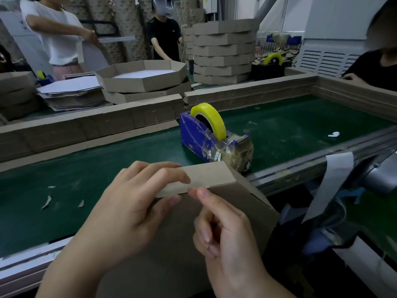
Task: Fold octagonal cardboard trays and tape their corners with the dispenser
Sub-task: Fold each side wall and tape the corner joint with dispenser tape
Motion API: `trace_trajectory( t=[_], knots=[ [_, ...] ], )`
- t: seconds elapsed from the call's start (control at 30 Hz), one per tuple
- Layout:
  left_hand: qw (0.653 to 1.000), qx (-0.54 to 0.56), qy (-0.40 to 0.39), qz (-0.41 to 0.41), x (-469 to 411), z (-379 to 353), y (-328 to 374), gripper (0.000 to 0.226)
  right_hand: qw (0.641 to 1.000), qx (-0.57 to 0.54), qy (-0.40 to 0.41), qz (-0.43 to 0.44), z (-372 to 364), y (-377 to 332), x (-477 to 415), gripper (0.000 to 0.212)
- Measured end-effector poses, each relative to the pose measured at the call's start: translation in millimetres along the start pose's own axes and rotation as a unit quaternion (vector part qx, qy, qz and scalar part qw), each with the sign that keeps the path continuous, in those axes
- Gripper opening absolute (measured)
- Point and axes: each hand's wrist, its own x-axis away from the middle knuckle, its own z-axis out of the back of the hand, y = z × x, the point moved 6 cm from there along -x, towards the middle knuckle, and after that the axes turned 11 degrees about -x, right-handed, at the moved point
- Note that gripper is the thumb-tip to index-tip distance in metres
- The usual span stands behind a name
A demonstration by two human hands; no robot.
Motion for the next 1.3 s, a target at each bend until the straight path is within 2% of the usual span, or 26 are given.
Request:
trace_trajectory(
  t=[0.13, 0.4, 0.67, 0.77, 0.93, 1.07, 1.23, 1.3],
  knots=[
    [0.999, -0.035, -0.024, -0.016, -1.0, -2.2, 0.0, 0.036, 1.000, 0.010, 0.003, 0.003, 0.0, -1.7, 0.3, 0.039],
    [0.996, -0.053, -0.069, 0.008, 0.7, -2.2, -3.9, 0.041, 0.997, 0.075, -0.014, 0.017, 4.2, -7.4, -0.2, 0.033],
    [0.991, -0.012, -0.124, 0.038, -6.0, 0.0, -5.7, 0.046, 0.976, 0.192, -0.023, 0.097, 7.7, -20.3, -5.3, 0.017],
    [0.994, -0.016, -0.090, 0.066, -11.3, 4.0, -1.3, 0.045, 0.978, 0.183, -0.031, 0.099, 8.7, -18.1, -5.1, 0.018],
    [0.991, -0.100, 0.012, 0.092, -21.4, -0.2, 18.9, 0.036, 0.976, 0.190, -0.040, 0.102, 10.5, -17.1, -5.2, 0.019],
    [0.993, -0.093, 0.040, 0.064, -19.1, -3.5, 16.9, 0.034, 0.978, 0.206, -0.037, 0.016, 13.5, -13.9, -4.1, 0.014],
    [0.993, -0.097, 0.045, 0.059, -18.7, -5.7, 16.2, 0.035, 0.969, 0.225, -0.035, -0.093, 21.8, -11.0, -5.0, 0.049],
    [0.991, -0.101, 0.054, 0.063, -17.2, -4.0, 13.3, 0.035, 0.959, 0.244, -0.020, -0.144, 30.6, -4.1, -2.7, 0.047]
  ],
)
